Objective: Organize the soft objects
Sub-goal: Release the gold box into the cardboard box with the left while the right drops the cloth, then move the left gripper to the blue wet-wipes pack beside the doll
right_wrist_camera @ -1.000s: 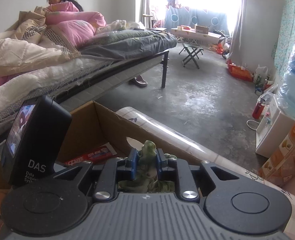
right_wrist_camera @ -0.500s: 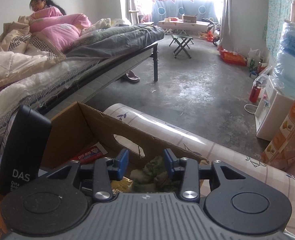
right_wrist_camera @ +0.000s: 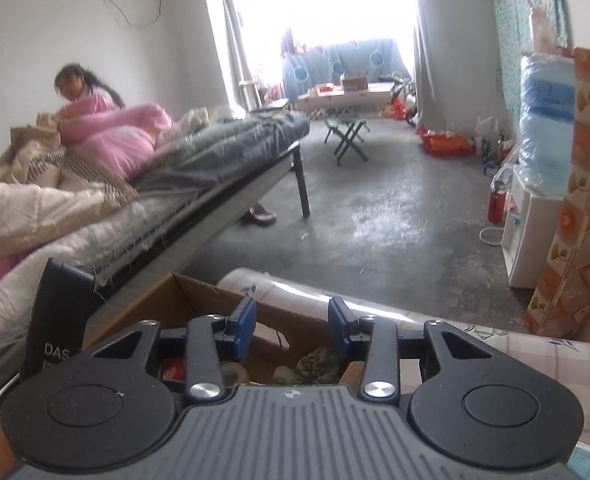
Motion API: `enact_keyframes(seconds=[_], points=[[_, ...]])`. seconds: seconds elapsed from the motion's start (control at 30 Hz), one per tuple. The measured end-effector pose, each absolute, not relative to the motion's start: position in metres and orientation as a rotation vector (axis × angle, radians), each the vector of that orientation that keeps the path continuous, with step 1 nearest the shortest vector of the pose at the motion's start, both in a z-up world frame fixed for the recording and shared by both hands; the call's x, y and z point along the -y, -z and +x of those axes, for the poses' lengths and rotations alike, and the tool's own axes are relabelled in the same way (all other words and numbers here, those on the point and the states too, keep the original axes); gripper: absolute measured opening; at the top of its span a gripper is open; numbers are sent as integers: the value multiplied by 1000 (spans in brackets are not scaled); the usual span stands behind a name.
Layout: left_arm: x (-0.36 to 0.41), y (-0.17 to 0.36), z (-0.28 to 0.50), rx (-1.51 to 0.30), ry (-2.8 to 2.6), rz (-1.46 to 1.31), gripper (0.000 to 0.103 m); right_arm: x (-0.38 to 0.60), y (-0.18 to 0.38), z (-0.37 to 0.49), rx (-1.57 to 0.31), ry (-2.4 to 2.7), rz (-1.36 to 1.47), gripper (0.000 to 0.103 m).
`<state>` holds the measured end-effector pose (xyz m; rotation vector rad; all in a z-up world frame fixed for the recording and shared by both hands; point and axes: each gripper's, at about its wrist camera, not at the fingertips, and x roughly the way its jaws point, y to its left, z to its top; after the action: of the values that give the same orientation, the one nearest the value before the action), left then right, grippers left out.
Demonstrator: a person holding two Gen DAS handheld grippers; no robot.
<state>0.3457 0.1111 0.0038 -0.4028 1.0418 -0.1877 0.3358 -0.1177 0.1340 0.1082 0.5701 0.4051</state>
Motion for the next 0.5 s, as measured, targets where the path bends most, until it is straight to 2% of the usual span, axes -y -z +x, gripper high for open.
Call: enact_keyframes(seconds=[0.23, 0.5], points=[[-111, -53, 302, -963, 202, -360, 78, 157, -166, 259, -463, -393, 168, 42], [-87, -110, 213, -838, 283, -238, 81, 204, -167, 158, -429, -346, 215, 43]])
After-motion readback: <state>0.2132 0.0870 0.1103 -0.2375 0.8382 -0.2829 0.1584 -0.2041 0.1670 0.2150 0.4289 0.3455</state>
